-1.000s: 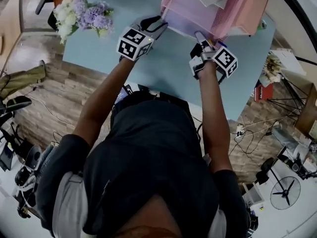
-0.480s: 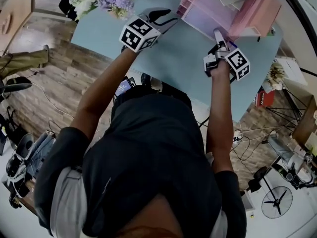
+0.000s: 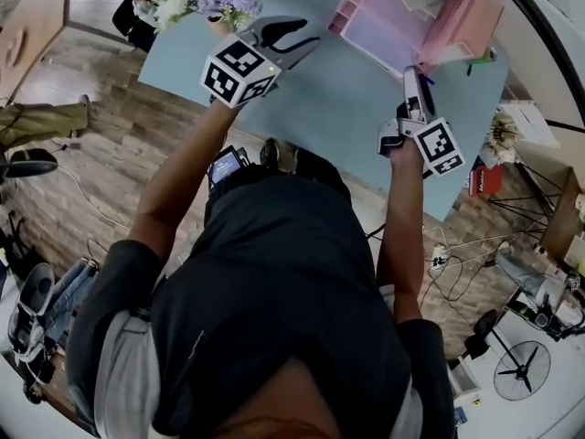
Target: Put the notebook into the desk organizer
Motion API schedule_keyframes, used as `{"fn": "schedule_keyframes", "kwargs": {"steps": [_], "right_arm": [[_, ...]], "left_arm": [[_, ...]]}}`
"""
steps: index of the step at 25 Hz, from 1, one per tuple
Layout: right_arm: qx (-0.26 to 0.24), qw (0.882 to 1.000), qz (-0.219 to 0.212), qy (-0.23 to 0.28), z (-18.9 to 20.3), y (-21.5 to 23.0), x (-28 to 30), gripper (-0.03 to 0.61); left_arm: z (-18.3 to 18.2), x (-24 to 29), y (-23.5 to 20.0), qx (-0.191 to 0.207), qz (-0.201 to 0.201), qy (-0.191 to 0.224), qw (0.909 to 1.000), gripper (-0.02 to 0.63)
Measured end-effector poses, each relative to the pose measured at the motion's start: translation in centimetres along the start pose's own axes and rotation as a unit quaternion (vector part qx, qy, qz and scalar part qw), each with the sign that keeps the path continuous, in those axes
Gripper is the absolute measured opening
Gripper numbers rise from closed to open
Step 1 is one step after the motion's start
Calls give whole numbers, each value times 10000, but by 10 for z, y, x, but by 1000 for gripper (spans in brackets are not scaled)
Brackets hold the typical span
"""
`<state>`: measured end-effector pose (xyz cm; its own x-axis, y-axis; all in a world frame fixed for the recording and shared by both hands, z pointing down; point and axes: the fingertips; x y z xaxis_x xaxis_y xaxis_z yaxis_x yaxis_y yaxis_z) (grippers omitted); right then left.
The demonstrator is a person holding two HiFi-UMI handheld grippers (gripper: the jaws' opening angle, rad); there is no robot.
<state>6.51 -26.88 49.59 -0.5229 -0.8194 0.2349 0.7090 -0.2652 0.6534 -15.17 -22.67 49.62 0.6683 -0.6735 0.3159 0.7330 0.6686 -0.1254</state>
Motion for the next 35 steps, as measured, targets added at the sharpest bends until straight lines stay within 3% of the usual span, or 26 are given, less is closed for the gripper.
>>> {"fn": "schedule_keyframes", "kwargs": {"steps": [4, 8, 10, 21, 28, 35], "right_arm": [[-1253, 9906, -408, 359, -20, -69, -37, 229], [-2402, 9673, -678, 445, -26, -125, -73, 187], [-2710, 9593, -699, 384, -25, -142, -90, 166], [-3244, 9441, -326, 487, -22, -169, -173, 138], [-3252, 9431, -98, 684, -39, -154, -216, 138], [-3296, 9407, -118, 798, -68, -126, -251, 138]], "left_arm": [[-16, -26, 20, 226, 139, 214, 9994, 178], [-31, -50, 39, 441, 231, 447, 9978, 178], [-37, -62, 49, 525, 277, 558, 9967, 178], [-41, -97, 102, 765, 637, 779, 9920, 178], [-41, -87, 137, 819, 852, 725, 9903, 178], [-60, -68, 173, 997, 769, 770, 9890, 178]]}}
Point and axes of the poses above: the fingertips, and each gripper's own axes: x forward along the fingers, y to its right, z out of its underside, and after that the axes turned 4 degrees about z, right-handed
